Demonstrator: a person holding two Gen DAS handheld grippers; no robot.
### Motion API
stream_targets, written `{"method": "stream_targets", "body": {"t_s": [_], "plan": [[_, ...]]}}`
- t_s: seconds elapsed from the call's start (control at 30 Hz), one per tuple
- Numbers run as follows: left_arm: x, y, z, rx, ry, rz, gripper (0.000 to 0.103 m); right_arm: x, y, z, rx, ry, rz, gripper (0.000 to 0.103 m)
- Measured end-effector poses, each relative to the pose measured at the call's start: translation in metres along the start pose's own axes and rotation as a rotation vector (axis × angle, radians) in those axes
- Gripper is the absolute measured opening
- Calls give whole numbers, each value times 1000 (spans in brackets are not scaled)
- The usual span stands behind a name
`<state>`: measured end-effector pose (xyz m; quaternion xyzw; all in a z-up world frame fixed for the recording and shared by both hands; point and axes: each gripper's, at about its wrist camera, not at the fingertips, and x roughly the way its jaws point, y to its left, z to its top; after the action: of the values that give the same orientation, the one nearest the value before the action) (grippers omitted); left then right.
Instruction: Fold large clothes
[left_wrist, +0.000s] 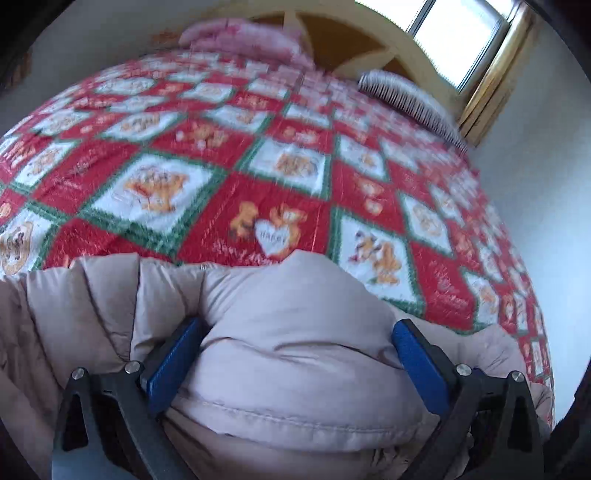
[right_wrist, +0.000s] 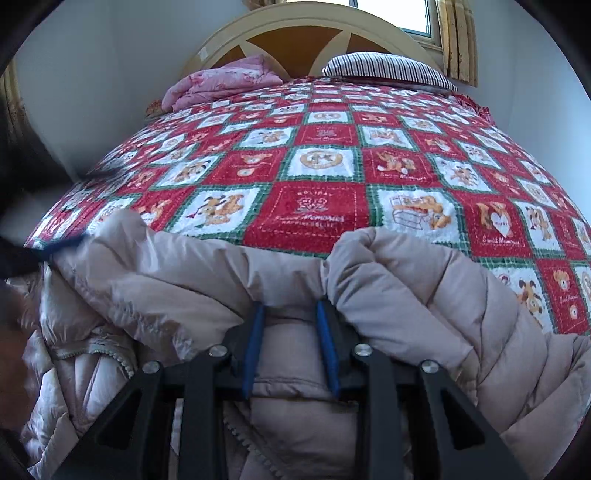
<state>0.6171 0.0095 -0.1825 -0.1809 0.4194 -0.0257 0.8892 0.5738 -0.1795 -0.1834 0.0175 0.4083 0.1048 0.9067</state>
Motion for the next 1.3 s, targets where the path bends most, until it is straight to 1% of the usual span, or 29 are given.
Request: {"method": "stream_targets", "body": {"t_s": [0.07, 0.13, 0.2, 0.33, 0.43, 0.47, 0.5, 0.53, 0.6, 0.67, 0.7, 0.77, 0.8, 0.87, 0.9, 0.93, 0.97, 1.03, 1.07, 1.13, 1.2, 1.3], "plan": [[4, -7, -4, 38, -5, 46, 102, 0, 0, 0, 2, 0, 6, 32], [11, -20, -7, 97, -7, 134, 102, 0, 0, 0, 3, 2, 6, 32], [14, -27, -8, 134, -6, 195, 102, 0, 0, 0, 0, 4, 2, 32], [18, -28, -9, 168, -4, 248, 102, 1, 1, 0, -5, 6, -5, 32], [16, -28, -12, 177, -5, 258, 102, 1, 1, 0, -7, 6, -8, 32], [14, -26, -11, 171, -6, 245, 102, 1, 1, 0, -5, 7, -6, 32], [10, -25, -9, 158, -6, 221, 102, 2, 1, 0, -5, 7, -7, 32], [4, -22, -7, 135, -11, 182, 102, 2, 1, 0, -5, 7, -6, 32], [-16, -9, -1, 45, -61, 63, 102, 1, 1, 0, -4, 6, -6, 32], [-40, 2, 6, -23, -114, -60, 102, 1, 1, 0, -3, 6, -4, 32], [-47, 3, 9, -42, -118, -105, 102, 1, 1, 0, -3, 5, -4, 32], [-62, 5, 16, -99, -130, -255, 102, 2, 1, 0, -4, 4, -6, 32], [-65, 4, 19, -119, -127, -302, 102, 1, 1, 0, -4, 4, -6, 32], [-64, 1, 23, -177, -99, -438, 102, 1, 1, 0, -4, 3, -7, 32], [-61, -3, 23, -184, -87, -455, 102, 1, 1, 0, -3, 2, -6, 32], [-54, -8, 22, -181, -64, -453, 102, 1, 1, 0, -3, 2, -6, 32], [-41, -11, 19, -165, -33, -431, 102, 1, 1, 0, -2, 2, -6, 32], [-24, -11, 12, -146, 6, -367, 102, 1, 1, 0, -2, 2, -6, 32], [-15, -10, 8, -117, 20, -333, 102, 1, 1, 0, -2, 2, -6, 32], [-10, -11, 3, -84, 5, -300, 102, 1, 1, 0, -1, 1, -4, 32], [-5, -19, -1, -34, -4, -252, 102, 1, 1, 0, 1, -1, -1, 32], [0, -32, -8, 42, -18, -158, 102, 1, 1, 0, 2, 0, -1, 32]]}}
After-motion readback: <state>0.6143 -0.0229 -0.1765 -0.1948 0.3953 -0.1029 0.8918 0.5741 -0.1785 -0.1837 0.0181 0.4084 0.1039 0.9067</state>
